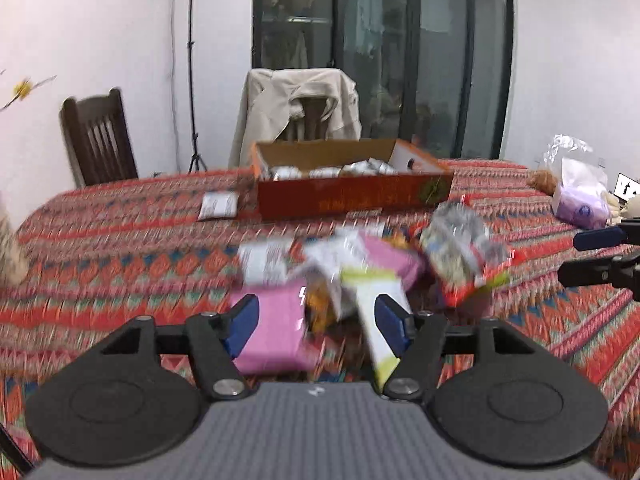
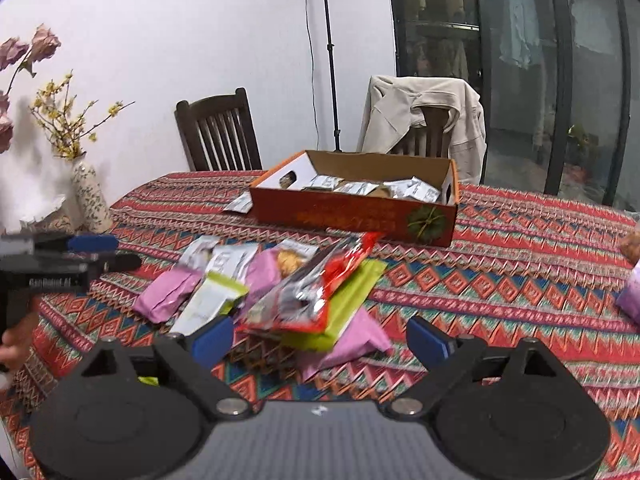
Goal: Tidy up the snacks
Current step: 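Withdraw both tools from the box back toward the snack pile, then grasp a pink packet with the left tool while the right tool grasps a white packet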
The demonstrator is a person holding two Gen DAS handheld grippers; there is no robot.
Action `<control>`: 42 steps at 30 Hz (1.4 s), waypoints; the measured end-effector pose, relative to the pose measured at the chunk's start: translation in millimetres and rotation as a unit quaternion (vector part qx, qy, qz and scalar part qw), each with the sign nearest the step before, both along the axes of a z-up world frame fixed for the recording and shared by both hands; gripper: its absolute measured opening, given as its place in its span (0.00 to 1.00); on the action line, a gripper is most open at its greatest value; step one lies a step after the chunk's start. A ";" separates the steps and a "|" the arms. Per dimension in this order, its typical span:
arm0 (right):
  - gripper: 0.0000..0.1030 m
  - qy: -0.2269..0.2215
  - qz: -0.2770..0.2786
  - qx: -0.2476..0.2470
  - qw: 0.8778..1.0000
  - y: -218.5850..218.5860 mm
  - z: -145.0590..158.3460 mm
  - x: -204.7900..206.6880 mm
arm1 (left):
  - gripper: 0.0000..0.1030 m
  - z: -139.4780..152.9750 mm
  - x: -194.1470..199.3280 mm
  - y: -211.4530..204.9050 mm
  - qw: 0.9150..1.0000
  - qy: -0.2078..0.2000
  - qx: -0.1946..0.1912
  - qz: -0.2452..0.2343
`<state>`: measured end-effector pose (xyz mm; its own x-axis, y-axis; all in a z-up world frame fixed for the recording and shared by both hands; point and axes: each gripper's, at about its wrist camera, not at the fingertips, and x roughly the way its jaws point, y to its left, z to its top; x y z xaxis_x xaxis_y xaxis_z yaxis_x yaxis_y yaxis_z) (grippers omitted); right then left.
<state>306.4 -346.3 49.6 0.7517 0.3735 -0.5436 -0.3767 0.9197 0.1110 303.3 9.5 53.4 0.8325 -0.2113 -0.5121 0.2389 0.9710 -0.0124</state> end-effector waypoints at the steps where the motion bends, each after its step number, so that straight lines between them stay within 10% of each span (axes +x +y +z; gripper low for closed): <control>1: 0.91 -0.001 0.002 -0.001 1.000 3.9 -3.8 -5.2 | 0.64 -4.5 -6.0 3.8 1.000 0.005 -0.001 0.006; 13: 0.91 -0.076 0.020 -0.102 0.992 62.8 -33.7 -111.5 | 0.73 -16.6 -116.2 34.6 0.997 -0.022 -0.011 0.077; 21: 0.91 -0.138 -0.003 -0.111 0.984 82.9 -16.6 -143.0 | 0.81 -10.7 -101.3 37.4 0.997 -0.029 -0.018 0.073; 42: 0.69 -0.064 0.018 -0.095 0.993 151.0 -19.4 54.2 | 0.84 -51.0 84.8 23.1 0.997 0.082 -0.008 0.012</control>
<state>360.7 -195.4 30.2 0.8064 0.3019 -0.5085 -0.4105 0.9048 -0.1137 388.2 32.6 2.4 0.7430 -0.2010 -0.6384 0.2086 0.9759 -0.0644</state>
